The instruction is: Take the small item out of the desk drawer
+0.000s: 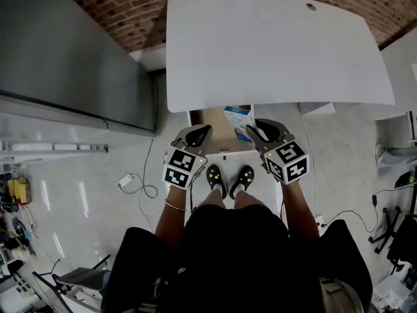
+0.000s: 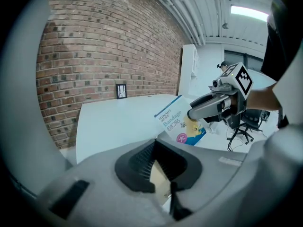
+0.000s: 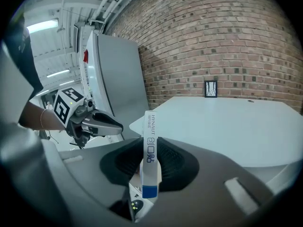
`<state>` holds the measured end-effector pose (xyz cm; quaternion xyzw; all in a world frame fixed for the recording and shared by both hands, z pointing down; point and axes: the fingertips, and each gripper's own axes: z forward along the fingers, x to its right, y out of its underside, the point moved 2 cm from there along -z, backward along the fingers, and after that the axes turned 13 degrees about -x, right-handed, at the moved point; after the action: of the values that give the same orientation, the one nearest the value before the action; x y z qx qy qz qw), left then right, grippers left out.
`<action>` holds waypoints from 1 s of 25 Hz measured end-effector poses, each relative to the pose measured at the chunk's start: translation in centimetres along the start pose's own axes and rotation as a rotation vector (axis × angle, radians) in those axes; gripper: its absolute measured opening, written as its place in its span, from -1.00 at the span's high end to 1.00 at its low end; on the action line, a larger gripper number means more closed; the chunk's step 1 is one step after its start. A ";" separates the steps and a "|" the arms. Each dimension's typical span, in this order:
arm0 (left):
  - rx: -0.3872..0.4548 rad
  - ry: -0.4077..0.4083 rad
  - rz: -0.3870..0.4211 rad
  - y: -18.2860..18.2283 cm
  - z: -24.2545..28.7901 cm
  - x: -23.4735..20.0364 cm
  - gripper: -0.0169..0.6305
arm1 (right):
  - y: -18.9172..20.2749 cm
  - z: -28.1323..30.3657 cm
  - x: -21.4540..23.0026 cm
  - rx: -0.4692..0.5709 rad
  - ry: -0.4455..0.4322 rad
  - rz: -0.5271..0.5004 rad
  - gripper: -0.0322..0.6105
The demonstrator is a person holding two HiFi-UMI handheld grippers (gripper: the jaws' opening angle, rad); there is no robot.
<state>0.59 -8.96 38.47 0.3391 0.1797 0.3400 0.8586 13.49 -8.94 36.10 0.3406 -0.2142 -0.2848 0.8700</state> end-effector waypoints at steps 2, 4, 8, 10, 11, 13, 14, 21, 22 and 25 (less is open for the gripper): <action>0.016 -0.003 0.007 -0.7 -0.4 0.1 0.95 | -0.3 -0.4 -0.1 0.016 0.001 0.007 0.59; 0.033 -0.008 0.014 -1.2 -0.8 0.2 0.95 | -0.6 -0.8 -0.3 0.025 0.004 0.009 0.59; 0.072 -0.022 0.024 -2.5 -2.0 0.1 0.95 | -1.4 -1.7 -0.6 0.047 0.002 0.007 0.59; 0.088 -0.023 0.028 -3.2 -2.5 0.2 0.95 | -1.7 -2.4 -0.7 0.056 0.006 0.001 0.59; 0.095 -0.023 0.031 -3.5 -2.6 0.2 0.95 | -1.9 -2.8 -0.8 0.062 0.010 -0.003 0.59; 0.108 -0.024 0.035 -4.3 -2.9 0.3 0.95 | -2.4 -3.6 -0.7 0.074 0.020 -0.012 0.59; 0.115 -0.025 0.037 -4.6 -3.0 0.3 0.95 | -2.7 -4.0 -0.6 0.081 0.023 -0.016 0.59; 0.152 -0.016 0.040 -6.3 -3.8 0.8 0.95 | -3.8 -6.0 -0.8 0.119 0.039 -0.029 0.59; 0.153 -0.014 0.043 -6.5 -3.8 0.8 0.95 | -4.0 -6.1 -0.8 0.128 0.040 -0.027 0.59; 0.162 -0.014 0.064 -7.5 -4.2 0.8 0.95 | -4.8 -6.5 -1.0 0.154 0.039 -0.024 0.59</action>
<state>2.34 -10.48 30.20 0.4153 0.1898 0.3493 0.8182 14.76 -8.16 28.07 0.4148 -0.2143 -0.2713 0.8417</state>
